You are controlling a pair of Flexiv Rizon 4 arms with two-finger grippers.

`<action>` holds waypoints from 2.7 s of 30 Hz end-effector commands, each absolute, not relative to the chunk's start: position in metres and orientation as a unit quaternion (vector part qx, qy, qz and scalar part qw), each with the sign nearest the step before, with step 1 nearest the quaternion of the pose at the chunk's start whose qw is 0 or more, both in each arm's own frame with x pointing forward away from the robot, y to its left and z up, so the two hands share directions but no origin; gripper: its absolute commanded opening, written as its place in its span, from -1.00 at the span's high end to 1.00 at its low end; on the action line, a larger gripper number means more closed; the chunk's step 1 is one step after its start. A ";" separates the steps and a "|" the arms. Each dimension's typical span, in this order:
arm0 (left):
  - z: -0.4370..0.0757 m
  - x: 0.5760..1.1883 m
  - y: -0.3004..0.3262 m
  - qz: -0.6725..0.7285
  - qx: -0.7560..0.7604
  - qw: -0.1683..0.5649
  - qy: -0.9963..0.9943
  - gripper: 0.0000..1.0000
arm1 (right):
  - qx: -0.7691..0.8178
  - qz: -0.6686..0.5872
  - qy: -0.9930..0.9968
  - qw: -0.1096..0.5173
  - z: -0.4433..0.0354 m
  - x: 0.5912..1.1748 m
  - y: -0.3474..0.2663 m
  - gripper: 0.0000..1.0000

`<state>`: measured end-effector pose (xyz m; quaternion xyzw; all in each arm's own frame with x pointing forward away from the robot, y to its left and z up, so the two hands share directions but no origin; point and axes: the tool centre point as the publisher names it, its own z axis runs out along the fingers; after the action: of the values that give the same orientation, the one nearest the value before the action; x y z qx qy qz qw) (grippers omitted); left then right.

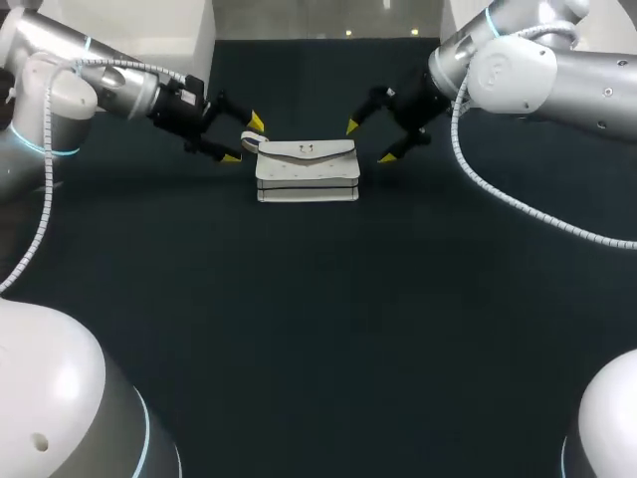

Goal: Pick up the bag, open it, inspect its contents, close it, and place it on the opposite side

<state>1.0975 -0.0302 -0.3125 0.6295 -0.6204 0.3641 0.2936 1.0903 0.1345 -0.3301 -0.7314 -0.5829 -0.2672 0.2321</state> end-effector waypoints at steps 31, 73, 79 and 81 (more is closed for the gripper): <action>-0.340 1.109 -0.051 0.381 0.613 0.380 -0.579 -0.40 | -0.650 -0.277 -0.594 0.385 -0.364 1.119 0.160 -0.76; -0.349 1.117 -0.056 0.381 0.619 0.370 -0.579 0.00 | -0.637 -0.275 -0.595 0.406 -0.366 1.117 0.169 -0.14; -0.356 1.119 -0.056 0.375 0.626 0.367 -0.577 0.07 | -0.642 -0.266 -0.595 0.405 -0.371 1.119 0.175 -0.07; -0.358 1.120 -0.055 0.375 0.629 0.365 -0.575 0.15 | -0.645 -0.266 -0.590 0.406 -0.373 1.119 0.174 0.00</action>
<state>1.1167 -0.0540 -0.3537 0.6293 -0.5763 0.3743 0.3631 1.1122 0.1734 -0.3690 -0.6513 -0.5870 -0.2767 0.3932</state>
